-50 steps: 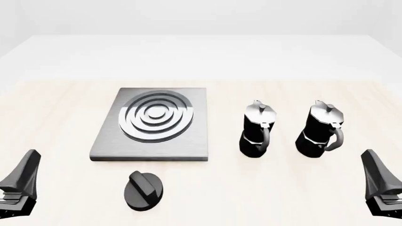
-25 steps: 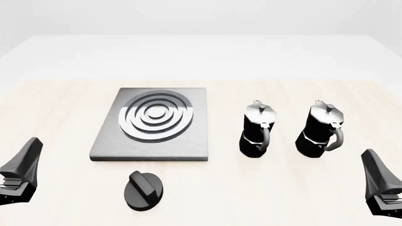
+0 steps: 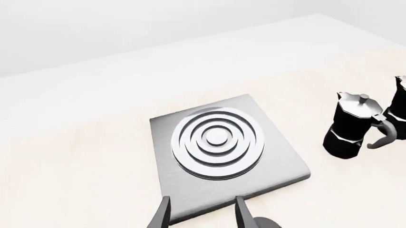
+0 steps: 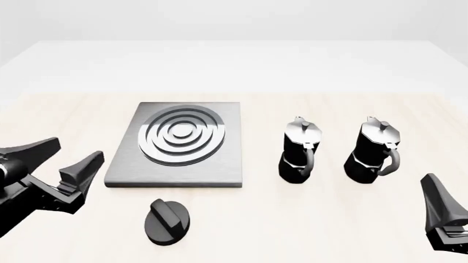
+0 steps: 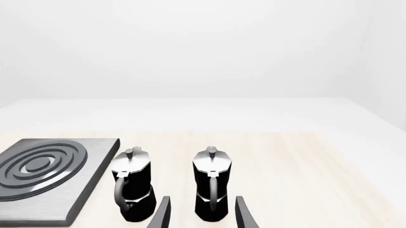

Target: Turn off the stove.

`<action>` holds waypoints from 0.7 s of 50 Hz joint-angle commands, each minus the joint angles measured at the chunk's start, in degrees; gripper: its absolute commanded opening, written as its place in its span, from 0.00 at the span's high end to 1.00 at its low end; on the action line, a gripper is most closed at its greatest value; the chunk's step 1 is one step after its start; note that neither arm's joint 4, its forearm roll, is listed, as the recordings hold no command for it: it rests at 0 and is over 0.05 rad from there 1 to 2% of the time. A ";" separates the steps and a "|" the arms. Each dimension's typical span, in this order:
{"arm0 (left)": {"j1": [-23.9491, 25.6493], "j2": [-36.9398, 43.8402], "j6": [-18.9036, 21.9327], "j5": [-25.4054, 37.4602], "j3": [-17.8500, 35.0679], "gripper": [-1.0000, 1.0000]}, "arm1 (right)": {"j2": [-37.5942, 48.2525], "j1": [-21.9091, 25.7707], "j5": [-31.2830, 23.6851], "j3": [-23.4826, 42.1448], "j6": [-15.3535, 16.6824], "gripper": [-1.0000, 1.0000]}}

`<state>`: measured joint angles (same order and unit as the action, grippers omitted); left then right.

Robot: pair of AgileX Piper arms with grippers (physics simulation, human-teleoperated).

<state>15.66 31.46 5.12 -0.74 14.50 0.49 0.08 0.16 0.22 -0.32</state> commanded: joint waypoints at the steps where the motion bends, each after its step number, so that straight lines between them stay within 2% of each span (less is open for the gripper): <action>1: 6.69 6.47 1.71 3.56 1.50 0.00 | 0.02 -0.06 -0.02 0.00 0.05 0.00; 9: 9.39 9.88 3.32 5.97 1.77 0.00 | 0.09 -0.07 0.06 0.00 0.00 0.00; 11: 7.55 13.05 3.44 5.55 1.70 0.00 | 0.11 -0.06 0.09 -0.01 -0.01 0.00; 13: 7.72 13.36 4.98 5.36 1.35 0.00 | 0.13 -0.05 0.10 0.00 -0.05 0.00; 16: 8.04 14.33 4.36 5.30 1.14 0.00 | 0.09 0.00 0.07 0.00 -0.05 0.00; 35: 9.34 25.18 3.49 -3.25 -2.43 0.00 | 0.20 -0.13 0.17 -0.03 -0.12 0.00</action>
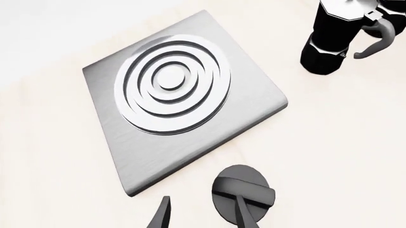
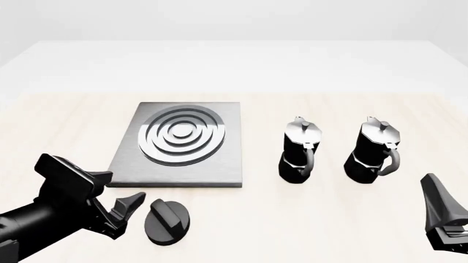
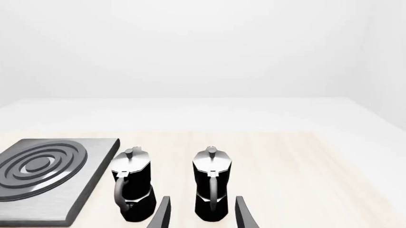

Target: Turn off the stove.

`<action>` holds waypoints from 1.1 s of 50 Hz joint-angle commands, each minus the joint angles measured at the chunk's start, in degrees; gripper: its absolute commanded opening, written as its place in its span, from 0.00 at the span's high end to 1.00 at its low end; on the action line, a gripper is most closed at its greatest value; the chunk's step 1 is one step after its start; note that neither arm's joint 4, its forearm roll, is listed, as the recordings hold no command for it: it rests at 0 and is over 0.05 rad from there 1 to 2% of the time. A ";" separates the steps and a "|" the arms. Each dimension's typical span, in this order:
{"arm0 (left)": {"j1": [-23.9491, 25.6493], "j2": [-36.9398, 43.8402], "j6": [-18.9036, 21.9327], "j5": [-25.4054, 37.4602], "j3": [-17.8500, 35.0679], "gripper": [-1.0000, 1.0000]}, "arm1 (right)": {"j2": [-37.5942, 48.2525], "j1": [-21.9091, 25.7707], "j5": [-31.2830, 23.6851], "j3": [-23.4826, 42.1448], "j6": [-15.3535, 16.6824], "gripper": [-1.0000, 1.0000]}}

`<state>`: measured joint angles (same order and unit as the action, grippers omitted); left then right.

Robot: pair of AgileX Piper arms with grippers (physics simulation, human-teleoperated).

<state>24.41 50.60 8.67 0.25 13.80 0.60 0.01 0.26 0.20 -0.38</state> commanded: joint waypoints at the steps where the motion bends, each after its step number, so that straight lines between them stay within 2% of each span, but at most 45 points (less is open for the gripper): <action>1: 0.54 6.59 -0.19 -4.88 -1.93 0.00 | 0.02 -0.07 0.03 0.00 -0.08 0.00; 26: -1.84 18.17 1.03 -15.29 -4.75 0.00 | 0.03 -0.24 0.00 0.03 -0.22 0.00; 55: -1.22 29.25 0.29 -24.30 -3.80 0.00 | 0.06 -0.42 0.07 -0.01 -0.38 0.00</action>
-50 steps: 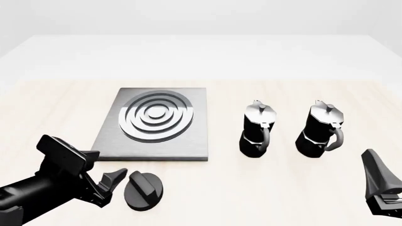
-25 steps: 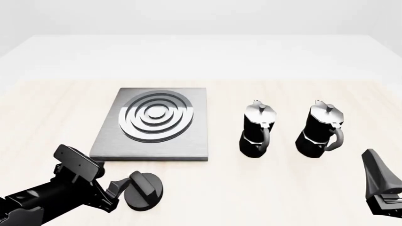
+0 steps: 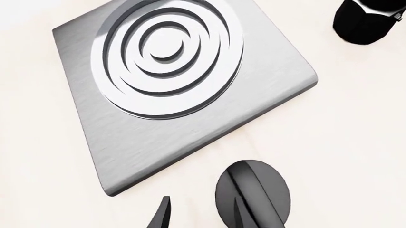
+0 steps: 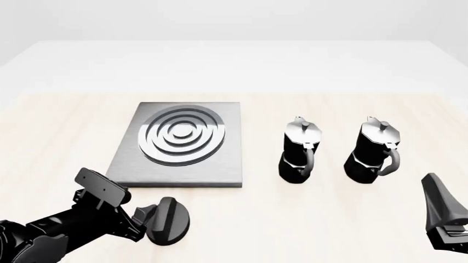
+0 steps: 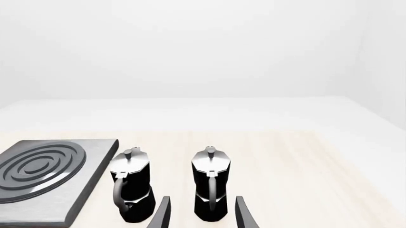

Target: Turn off the stove.

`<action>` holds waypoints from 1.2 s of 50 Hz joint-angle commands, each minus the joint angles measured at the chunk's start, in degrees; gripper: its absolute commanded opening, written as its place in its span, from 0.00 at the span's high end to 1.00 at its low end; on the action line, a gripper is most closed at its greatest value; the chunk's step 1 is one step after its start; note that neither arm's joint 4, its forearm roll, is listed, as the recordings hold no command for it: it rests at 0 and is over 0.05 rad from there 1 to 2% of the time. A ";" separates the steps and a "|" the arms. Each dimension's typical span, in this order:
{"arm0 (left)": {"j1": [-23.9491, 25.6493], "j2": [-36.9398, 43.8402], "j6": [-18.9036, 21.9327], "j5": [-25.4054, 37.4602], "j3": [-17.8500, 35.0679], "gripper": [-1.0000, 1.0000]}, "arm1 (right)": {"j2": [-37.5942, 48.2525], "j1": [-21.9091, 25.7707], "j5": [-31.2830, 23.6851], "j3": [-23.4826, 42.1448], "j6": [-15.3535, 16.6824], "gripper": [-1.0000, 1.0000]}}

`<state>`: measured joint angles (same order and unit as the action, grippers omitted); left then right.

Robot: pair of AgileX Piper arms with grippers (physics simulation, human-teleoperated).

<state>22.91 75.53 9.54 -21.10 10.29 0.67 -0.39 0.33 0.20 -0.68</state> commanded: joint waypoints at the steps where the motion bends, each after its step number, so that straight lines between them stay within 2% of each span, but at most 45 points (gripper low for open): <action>1: 0.15 4.36 -0.44 -2.87 -0.19 0.00 | 0.01 -0.03 0.02 -0.01 -0.07 0.00; 19: -1.47 2.02 0.70 -0.55 -0.25 0.00 | -0.21 0.26 -0.18 -0.04 0.28 0.00; 35: -4.79 -13.76 2.29 12.20 -1.46 0.00 | -0.33 0.75 -0.24 -0.04 0.99 0.00; 42: -6.93 -23.12 3.32 20.20 -1.82 0.00 | -0.42 0.94 -0.26 -0.05 1.23 0.00; 60: -10.50 -41.73 2.84 37.24 -1.03 0.00 | -0.43 1.42 -0.16 0.01 1.02 0.00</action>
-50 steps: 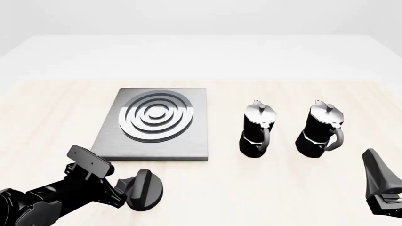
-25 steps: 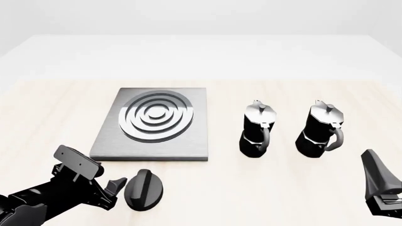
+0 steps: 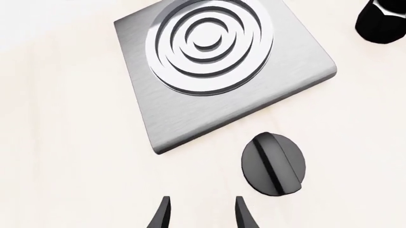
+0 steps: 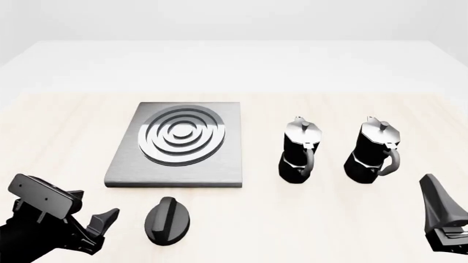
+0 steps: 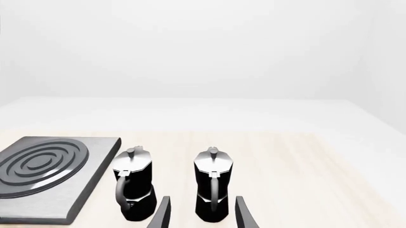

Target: Turn off the stove.

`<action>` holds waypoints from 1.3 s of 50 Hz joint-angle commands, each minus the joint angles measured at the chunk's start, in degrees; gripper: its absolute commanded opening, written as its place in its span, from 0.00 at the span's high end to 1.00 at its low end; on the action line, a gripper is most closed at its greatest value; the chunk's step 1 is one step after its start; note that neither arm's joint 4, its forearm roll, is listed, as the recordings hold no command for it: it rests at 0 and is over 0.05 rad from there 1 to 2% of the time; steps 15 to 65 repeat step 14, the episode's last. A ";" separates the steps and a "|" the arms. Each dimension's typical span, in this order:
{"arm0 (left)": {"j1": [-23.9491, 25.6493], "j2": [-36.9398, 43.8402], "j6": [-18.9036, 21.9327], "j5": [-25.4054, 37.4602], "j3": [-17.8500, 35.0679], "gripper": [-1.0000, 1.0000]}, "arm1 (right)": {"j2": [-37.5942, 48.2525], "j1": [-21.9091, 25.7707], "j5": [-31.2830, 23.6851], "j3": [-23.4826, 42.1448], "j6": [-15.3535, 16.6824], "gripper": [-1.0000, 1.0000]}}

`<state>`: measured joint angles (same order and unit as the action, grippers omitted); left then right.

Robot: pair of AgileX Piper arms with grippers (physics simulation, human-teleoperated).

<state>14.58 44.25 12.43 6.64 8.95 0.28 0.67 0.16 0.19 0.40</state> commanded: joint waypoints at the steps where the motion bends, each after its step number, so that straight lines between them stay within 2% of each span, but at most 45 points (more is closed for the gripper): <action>1: -2.43 -10.82 -0.02 9.93 0.42 0.00 | -0.04 0.30 0.01 0.02 -0.11 0.00; 14: -5.46 -18.20 0.64 19.91 4.06 0.00 | 0.02 0.17 0.07 0.02 -0.21 0.00; 65: -5.46 -18.20 0.64 19.91 4.06 0.00 | 0.02 0.17 0.07 0.02 -0.21 0.00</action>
